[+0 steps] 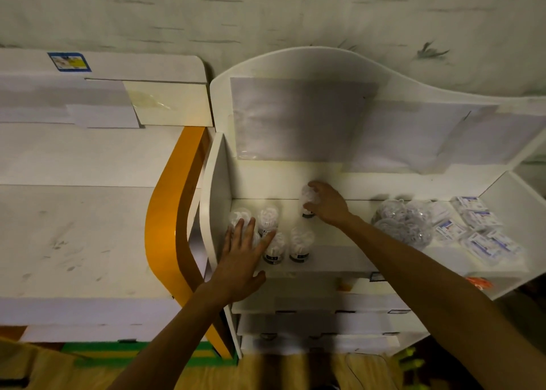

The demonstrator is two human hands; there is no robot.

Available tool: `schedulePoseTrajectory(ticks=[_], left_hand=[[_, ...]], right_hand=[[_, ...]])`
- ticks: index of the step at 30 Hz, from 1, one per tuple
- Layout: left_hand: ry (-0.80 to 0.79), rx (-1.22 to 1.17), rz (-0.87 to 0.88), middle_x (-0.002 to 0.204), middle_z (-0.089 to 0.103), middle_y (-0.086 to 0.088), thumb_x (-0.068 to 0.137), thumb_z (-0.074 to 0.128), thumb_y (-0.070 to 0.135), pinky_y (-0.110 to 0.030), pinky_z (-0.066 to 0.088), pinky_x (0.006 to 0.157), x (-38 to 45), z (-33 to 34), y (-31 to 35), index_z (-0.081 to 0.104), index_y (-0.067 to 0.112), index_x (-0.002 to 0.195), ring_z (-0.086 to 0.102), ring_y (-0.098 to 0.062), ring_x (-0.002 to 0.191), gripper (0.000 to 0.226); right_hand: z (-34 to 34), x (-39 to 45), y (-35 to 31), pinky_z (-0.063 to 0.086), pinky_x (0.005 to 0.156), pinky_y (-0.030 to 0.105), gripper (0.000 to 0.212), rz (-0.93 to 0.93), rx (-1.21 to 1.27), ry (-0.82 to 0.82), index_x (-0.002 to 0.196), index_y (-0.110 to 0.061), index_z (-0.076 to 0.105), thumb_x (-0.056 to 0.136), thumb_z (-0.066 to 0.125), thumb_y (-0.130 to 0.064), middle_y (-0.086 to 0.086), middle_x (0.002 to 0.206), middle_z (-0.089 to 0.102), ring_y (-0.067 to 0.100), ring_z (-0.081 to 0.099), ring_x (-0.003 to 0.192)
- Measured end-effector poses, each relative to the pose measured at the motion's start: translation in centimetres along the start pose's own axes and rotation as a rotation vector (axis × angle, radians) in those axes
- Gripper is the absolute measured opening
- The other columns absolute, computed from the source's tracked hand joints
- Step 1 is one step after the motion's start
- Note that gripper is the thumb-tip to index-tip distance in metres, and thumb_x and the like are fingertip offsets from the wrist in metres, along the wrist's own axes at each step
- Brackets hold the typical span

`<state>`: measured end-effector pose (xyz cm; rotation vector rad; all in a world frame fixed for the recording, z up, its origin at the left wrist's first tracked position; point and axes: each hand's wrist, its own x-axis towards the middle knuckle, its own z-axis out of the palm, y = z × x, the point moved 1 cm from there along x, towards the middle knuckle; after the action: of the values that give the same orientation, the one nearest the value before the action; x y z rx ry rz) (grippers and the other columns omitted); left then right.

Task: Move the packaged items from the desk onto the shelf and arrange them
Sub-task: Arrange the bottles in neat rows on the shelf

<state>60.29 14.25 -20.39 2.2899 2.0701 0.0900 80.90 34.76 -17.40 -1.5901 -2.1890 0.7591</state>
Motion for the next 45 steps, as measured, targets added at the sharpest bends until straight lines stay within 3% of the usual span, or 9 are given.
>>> schedulePoseTrajectory(ticks=[4,10,15,19,22,25,30,37,45], left_hand=[[0.006,0.002,0.007,0.163,-0.025,-0.009,0.090,0.057,0.051,-0.059,-0.006,0.120,0.1,0.0,-0.2,-0.016,0.046,0.153,-0.033,-0.035,0.145,0.097],[0.035,0.001,0.013,0.165,-0.016,-0.011,0.086,0.063,0.051,-0.060,-0.003,0.120,0.3,0.4,-0.2,-0.005,0.042,0.157,-0.025,-0.037,0.148,0.098],[0.025,0.010,0.016,0.164,-0.021,-0.009,0.089,0.059,0.052,-0.056,-0.011,0.118,0.2,0.5,-0.2,-0.008,0.043,0.156,-0.029,-0.036,0.147,0.096],[0.011,-0.011,0.023,0.164,-0.023,-0.009,0.090,0.058,0.053,-0.059,-0.006,0.120,0.3,0.5,-0.3,-0.009,0.043,0.156,-0.030,-0.035,0.146,0.095],[0.012,-0.054,0.043,0.162,-0.029,-0.006,0.090,0.050,0.066,-0.057,-0.007,0.121,0.2,0.2,-0.3,-0.013,0.045,0.155,-0.032,-0.033,0.146,0.092],[0.064,-0.189,0.024,0.163,-0.028,0.000,0.089,0.032,0.080,-0.047,-0.013,0.120,0.2,-0.4,0.0,-0.016,0.044,0.154,-0.028,-0.023,0.149,0.088],[0.178,-0.223,-0.040,0.166,-0.018,0.002,0.093,0.026,0.077,-0.044,-0.006,0.124,1.2,-1.5,0.2,-0.010,0.031,0.158,-0.017,-0.017,0.152,0.088],[-0.013,-0.030,0.022,0.166,-0.014,0.002,0.079,0.003,0.090,-0.051,-0.005,0.123,4.4,-1.3,0.1,-0.008,0.027,0.159,-0.015,-0.020,0.152,0.103],[0.004,0.042,0.109,0.167,-0.007,0.001,0.089,0.023,0.083,-0.047,-0.007,0.123,4.5,-1.4,-1.7,-0.004,0.028,0.159,-0.009,-0.020,0.153,0.093]], right_hand=[[-0.3,-0.8,-0.7,0.049,0.094,0.034,0.070,0.006,0.102,-0.028,0.138,-0.016,0.052,0.080,0.081,-0.041,0.005,0.129,0.058,0.021,0.058,0.112],[0.3,-3.0,-2.2,0.044,0.078,0.025,0.068,-0.026,0.109,-0.069,0.128,-0.015,0.060,0.076,0.081,-0.053,-0.002,0.113,0.061,0.013,0.058,0.097],[1.5,-4.2,-2.0,0.051,0.087,0.031,0.071,0.051,0.088,-0.105,0.128,-0.016,0.059,0.078,0.071,-0.066,-0.001,0.118,0.061,0.016,0.059,0.102],[2.1,-5.0,-1.4,0.050,0.094,0.032,0.054,0.045,0.107,-0.044,0.129,-0.014,0.060,0.095,0.056,-0.056,0.002,0.124,0.064,0.018,0.060,0.108],[2.5,-6.0,-0.7,0.051,0.100,0.039,0.044,0.125,0.297,-0.017,0.130,-0.014,0.060,0.101,0.052,-0.046,0.005,0.127,0.064,0.023,0.062,0.113],[3.4,-7.3,-0.2,0.047,0.105,0.037,0.046,0.162,0.375,-0.033,0.139,-0.014,0.053,0.102,0.051,-0.042,0.005,0.136,0.059,0.024,0.057,0.121],[5.0,-7.6,-0.7,0.043,0.104,0.033,0.048,0.233,0.555,0.014,0.143,-0.016,0.050,0.102,0.051,-0.041,0.005,0.141,0.055,0.022,0.054,0.125],[7.0,-7.4,-1.0,0.050,0.104,0.044,0.051,0.290,0.635,0.051,0.140,-0.016,0.053,0.101,0.048,-0.049,0.006,0.135,0.060,0.023,0.060,0.118],[7.9,-7.9,-3.0,0.053,0.097,0.043,0.045,0.255,0.605,0.087,0.135,-0.017,0.054,0.103,0.044,-0.047,0.004,0.126,0.062,0.022,0.061,0.107]])
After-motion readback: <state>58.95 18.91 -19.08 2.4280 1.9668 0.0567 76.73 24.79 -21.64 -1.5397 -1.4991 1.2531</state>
